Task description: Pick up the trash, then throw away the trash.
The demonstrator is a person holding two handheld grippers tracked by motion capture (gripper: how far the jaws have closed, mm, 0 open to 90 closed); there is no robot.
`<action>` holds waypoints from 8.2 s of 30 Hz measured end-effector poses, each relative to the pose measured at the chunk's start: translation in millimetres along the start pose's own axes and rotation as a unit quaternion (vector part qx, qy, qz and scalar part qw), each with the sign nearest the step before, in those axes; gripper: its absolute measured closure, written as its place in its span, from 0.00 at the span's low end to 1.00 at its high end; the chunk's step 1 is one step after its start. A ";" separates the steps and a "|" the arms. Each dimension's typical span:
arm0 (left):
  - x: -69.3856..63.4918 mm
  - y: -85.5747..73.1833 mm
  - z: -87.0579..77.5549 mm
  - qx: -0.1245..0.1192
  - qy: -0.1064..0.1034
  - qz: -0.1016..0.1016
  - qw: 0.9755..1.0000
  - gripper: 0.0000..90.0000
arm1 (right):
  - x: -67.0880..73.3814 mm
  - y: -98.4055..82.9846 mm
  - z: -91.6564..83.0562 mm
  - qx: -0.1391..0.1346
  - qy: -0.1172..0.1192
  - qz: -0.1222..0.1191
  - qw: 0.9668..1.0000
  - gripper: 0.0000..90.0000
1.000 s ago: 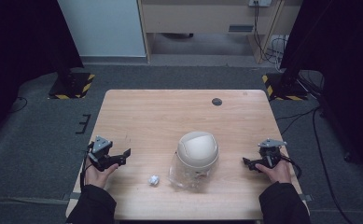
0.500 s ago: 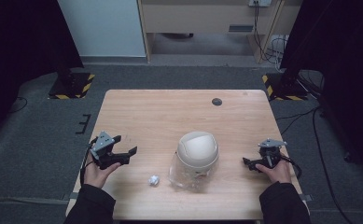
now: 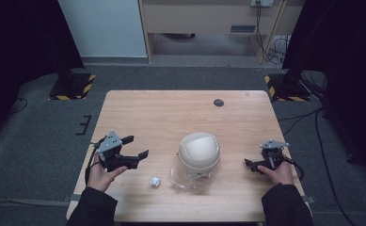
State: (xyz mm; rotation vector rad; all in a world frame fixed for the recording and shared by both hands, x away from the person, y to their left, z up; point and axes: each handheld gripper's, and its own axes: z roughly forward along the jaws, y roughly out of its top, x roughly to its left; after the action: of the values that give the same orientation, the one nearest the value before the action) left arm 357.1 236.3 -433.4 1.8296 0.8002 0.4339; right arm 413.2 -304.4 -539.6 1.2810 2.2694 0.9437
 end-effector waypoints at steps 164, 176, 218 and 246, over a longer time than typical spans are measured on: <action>-40.7 -64.1 20.5 0.157 -0.043 0.013 0.987 0.24 | 0.1 0.0 0.0 0.000 0.000 0.002 1.000 0.01; -49.3 -74.1 38.9 0.231 -0.057 0.044 0.970 0.39 | 0.1 0.0 0.0 0.000 0.000 0.001 1.000 0.01; -37.5 -56.6 26.9 0.155 -0.024 0.016 0.987 0.72 | -0.1 0.0 -0.1 0.000 0.001 0.002 1.000 0.01; -29.1 -28.7 4.9 0.022 0.003 -0.031 0.999 0.72 | -0.1 0.0 0.0 0.000 0.001 0.002 1.000 0.01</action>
State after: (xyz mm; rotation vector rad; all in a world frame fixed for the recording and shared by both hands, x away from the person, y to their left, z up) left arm 330.2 219.3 -459.6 1.8407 0.8736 0.3841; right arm 413.2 -304.5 -539.6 1.2852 2.2689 0.9484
